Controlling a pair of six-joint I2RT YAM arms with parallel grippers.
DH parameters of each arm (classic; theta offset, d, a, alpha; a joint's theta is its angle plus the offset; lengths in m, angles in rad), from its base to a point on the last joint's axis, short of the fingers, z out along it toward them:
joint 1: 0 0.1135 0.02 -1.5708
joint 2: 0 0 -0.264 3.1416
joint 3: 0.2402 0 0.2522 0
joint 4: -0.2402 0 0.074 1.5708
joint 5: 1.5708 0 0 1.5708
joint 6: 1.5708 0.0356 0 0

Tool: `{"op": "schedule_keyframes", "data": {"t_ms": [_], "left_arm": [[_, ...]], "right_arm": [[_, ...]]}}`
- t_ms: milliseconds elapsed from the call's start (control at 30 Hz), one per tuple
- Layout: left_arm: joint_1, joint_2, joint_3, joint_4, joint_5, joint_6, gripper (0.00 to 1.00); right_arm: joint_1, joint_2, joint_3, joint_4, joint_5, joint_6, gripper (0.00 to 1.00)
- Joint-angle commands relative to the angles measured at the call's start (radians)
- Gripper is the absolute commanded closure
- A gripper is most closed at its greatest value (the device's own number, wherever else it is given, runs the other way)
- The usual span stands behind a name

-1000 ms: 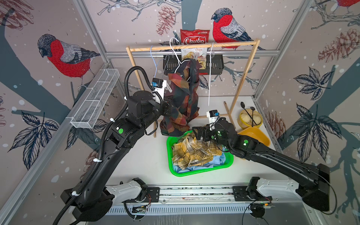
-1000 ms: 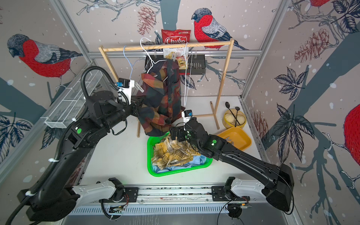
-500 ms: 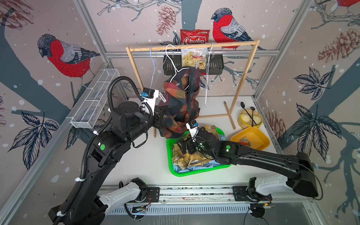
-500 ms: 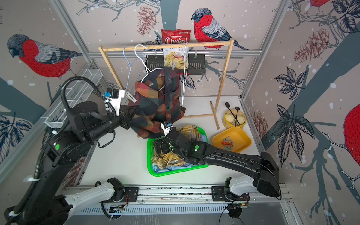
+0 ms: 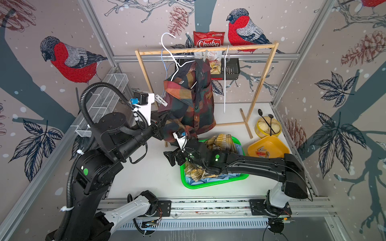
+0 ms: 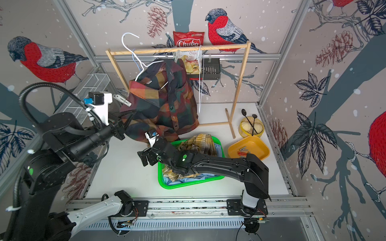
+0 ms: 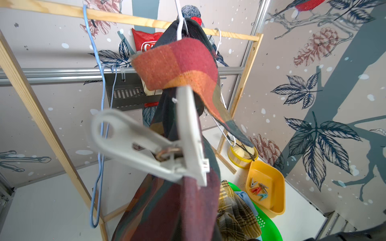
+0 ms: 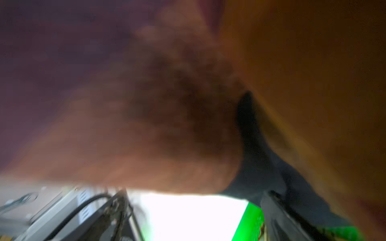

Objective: Remove the clothespins securing long-sleeve shirts to the hanger
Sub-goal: Place the long-sleeve shirt at the bin.

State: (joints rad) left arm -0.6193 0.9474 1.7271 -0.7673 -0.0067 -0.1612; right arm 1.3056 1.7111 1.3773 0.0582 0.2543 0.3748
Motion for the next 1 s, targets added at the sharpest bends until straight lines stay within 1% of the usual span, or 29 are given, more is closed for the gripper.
{"op": "schedule_keyframes", "data": {"t_ms": [0,100,167,300,467,633,733,800,867,967], "left_arm": [[0.000,-0.030,0.030,0.057,0.051,-0.020,1.00],[0.000,-0.060,0.041,0.051,0.080,-0.031,1.00],[0.000,-0.082,0.043,0.053,0.088,-0.036,1.00],[0.000,-0.125,0.045,0.052,0.096,-0.032,1.00],[-0.008,-0.172,0.045,0.056,0.105,-0.008,1.00],[-0.029,-0.203,0.049,0.062,0.184,-0.009,1.00],[-0.058,-0.228,0.048,0.064,0.194,-0.019,1.00],[-0.080,-0.228,0.063,0.061,0.234,-0.031,1.00],[-0.106,-0.229,0.070,0.065,0.284,-0.040,1.00],[-0.133,-0.240,0.069,0.051,0.280,-0.045,1.00]], "right_arm": [[-0.024,0.032,0.017,0.168,0.121,-0.032,0.00],[-0.050,0.069,0.054,0.238,0.212,-0.064,0.00],[-0.059,0.084,0.097,0.237,0.287,-0.094,0.00],[-0.060,0.061,0.134,0.265,0.474,-0.180,0.00],[-0.042,-0.029,0.103,0.334,0.646,-0.306,0.00],[-0.009,-0.105,0.071,0.412,0.806,-0.424,0.00],[0.021,-0.141,0.024,0.521,0.888,-0.528,0.00],[0.027,-0.156,-0.007,0.590,0.937,-0.580,0.00],[0.035,-0.172,-0.023,0.638,1.000,-0.607,0.00],[0.067,-0.224,-0.069,0.647,1.029,-0.577,0.00]]}}
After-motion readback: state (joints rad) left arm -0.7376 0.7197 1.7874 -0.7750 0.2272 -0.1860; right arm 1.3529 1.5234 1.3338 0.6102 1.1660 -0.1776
